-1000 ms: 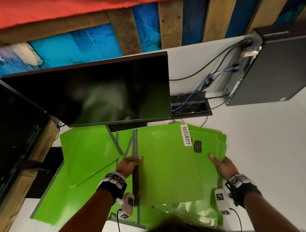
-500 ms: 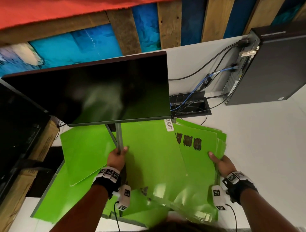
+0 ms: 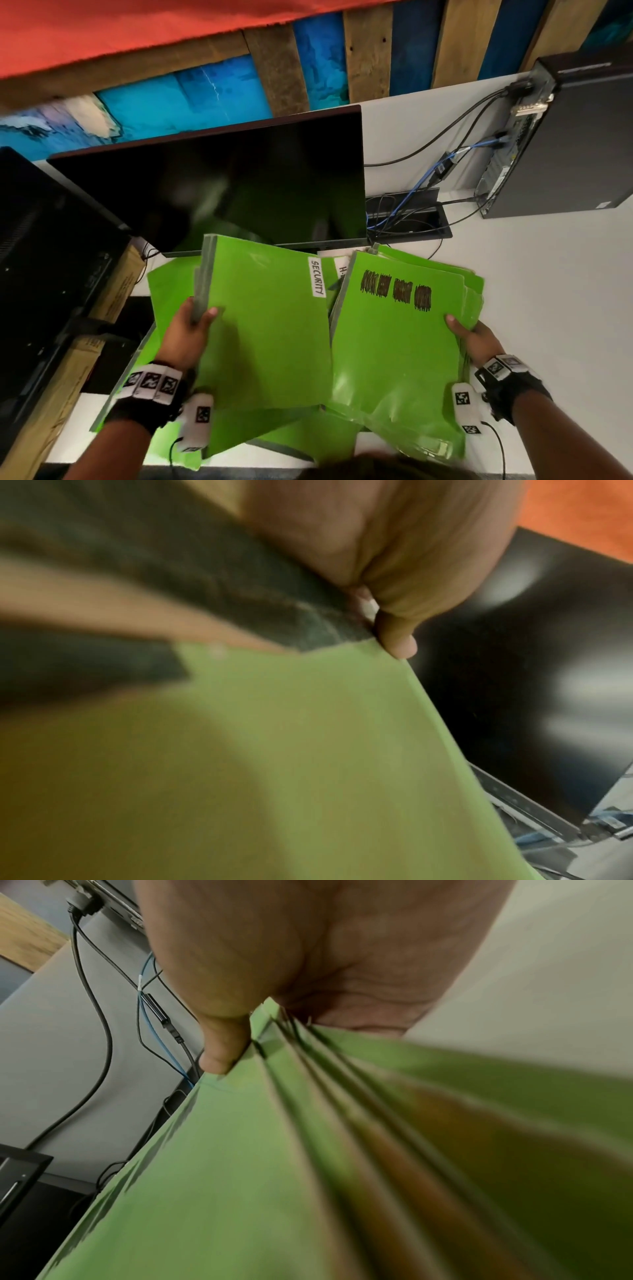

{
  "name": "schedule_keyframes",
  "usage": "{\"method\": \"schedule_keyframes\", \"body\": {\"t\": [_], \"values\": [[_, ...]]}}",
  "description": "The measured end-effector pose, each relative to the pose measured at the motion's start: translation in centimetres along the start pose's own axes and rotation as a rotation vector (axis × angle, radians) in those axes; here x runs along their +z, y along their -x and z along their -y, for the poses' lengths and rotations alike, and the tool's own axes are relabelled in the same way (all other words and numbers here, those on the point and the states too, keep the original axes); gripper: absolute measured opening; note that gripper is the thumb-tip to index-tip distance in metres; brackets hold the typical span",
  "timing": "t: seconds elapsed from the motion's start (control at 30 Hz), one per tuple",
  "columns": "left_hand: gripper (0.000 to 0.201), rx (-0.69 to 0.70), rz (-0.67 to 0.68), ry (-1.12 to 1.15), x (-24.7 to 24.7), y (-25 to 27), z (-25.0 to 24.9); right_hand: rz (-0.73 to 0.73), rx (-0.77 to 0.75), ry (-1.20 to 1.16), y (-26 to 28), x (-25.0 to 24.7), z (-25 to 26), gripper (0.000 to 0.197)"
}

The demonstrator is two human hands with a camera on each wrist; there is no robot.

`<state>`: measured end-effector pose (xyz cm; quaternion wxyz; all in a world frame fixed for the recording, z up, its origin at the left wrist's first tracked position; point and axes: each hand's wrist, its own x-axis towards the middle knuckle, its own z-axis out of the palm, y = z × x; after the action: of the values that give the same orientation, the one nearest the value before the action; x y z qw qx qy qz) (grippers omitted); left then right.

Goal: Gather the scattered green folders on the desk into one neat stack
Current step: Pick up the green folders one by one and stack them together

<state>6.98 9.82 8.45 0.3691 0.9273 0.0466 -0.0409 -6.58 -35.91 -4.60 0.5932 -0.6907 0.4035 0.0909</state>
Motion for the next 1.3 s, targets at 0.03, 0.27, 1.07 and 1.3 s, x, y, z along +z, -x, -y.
{"method": "schedule_keyframes", "body": {"t": [0.03,0.27,1.07,1.3], "values": [[0.018,0.025,-0.018,-0.031,-1.3,0.3,-0.2,-0.005,-0.002,0.004,-0.2,0.0,-0.2,0.059],[0.042,0.217,-0.099,0.191,-7.6,0.3,-2.5,-0.020,0.020,-0.010,0.2,0.0,0.3,0.053],[0.027,0.140,0.352,0.334,15.5,-1.6,-12.0,-0.016,-0.007,0.140,0.6,-0.3,0.4,0.056],[0.043,0.092,0.363,-0.105,19.1,-0.2,-9.7,-0.028,0.020,0.052,-0.3,-0.7,-0.5,0.021]]}}
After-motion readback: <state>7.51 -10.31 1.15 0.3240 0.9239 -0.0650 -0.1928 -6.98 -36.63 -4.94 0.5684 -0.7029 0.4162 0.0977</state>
